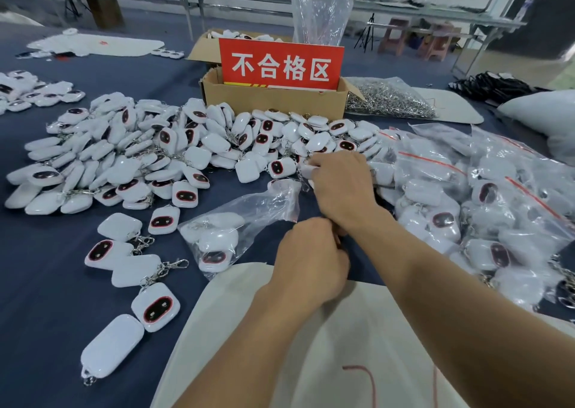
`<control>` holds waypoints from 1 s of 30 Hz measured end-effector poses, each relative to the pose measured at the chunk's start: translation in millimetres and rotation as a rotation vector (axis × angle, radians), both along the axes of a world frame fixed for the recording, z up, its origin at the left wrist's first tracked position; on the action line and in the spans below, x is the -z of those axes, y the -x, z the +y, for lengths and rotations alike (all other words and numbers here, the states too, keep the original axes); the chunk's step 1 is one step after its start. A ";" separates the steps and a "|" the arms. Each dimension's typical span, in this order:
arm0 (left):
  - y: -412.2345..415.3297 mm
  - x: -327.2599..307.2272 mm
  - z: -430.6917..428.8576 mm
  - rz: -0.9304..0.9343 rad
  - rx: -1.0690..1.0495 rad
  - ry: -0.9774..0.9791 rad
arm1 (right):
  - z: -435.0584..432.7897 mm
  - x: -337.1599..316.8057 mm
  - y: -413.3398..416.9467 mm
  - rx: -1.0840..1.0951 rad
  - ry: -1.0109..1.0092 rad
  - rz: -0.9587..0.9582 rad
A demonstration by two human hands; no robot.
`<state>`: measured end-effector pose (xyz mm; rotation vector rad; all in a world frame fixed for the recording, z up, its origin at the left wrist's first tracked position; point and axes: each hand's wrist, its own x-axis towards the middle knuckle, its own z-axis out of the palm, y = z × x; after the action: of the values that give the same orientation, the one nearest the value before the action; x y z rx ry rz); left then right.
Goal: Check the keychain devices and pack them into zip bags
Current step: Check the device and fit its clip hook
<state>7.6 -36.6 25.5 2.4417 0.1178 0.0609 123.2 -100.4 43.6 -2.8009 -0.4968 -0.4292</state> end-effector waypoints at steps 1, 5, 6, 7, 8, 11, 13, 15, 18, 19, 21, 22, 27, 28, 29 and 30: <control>0.0 -0.7 -0.2 -0.010 -0.014 0.001 | -4.5 -4.1 8.2 0.026 -0.118 -0.003; -3.3 -5.5 2.5 -0.034 -0.154 0.328 | -44.0 -4.2 58.6 0.121 -0.460 0.001; -4.9 -8.0 1.9 -0.003 -0.189 0.507 | -54.2 -1.1 75.8 0.135 -0.520 0.021; -5.6 -10.3 -0.1 0.061 -0.207 0.693 | -62.0 1.6 91.6 0.151 -0.586 0.033; -6.4 -12.9 -2.4 0.132 -0.211 0.858 | -67.7 3.9 105.6 0.133 -0.673 0.054; -6.1 -13.5 -3.9 0.268 -0.156 1.035 | -76.9 6.3 130.3 -0.009 -0.852 0.212; -6.7 -10.5 -5.3 0.261 -0.138 1.035 | -84.1 9.9 133.3 0.004 -0.872 0.265; -5.7 -6.2 -4.4 0.216 -0.116 1.057 | -86.3 10.5 131.0 0.067 -0.964 0.338; -3.2 -3.6 -10.7 0.114 -0.049 0.962 | -85.8 10.2 123.0 0.101 -1.297 0.508; -2.2 -4.0 -13.2 0.075 -0.035 0.919 | -84.7 8.4 120.8 0.123 -1.380 0.535; -1.1 -5.4 -16.4 0.057 -0.039 0.899 | -85.6 9.5 116.4 0.153 -1.463 0.529; -1.5 -5.0 -17.4 0.070 -0.040 0.901 | -87.2 10.9 114.3 0.160 -1.463 0.523; -2.2 -4.4 -18.3 0.077 -0.005 0.866 | -95.2 9.8 109.5 0.164 -1.361 0.588; -1.5 -4.9 -18.2 0.076 0.012 0.851 | -96.3 10.4 109.6 0.169 -1.344 0.583; -0.7 -5.4 -18.3 0.078 0.025 0.840 | -97.2 11.7 109.7 0.177 -1.323 0.569; 0.2 -5.9 -18.4 0.083 0.033 0.832 | -97.0 12.7 109.7 0.190 -1.299 0.551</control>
<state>7.5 -55.0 31.3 1.6140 0.1103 -0.0898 13.5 -197.4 30.9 -1.5655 0.1690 0.0408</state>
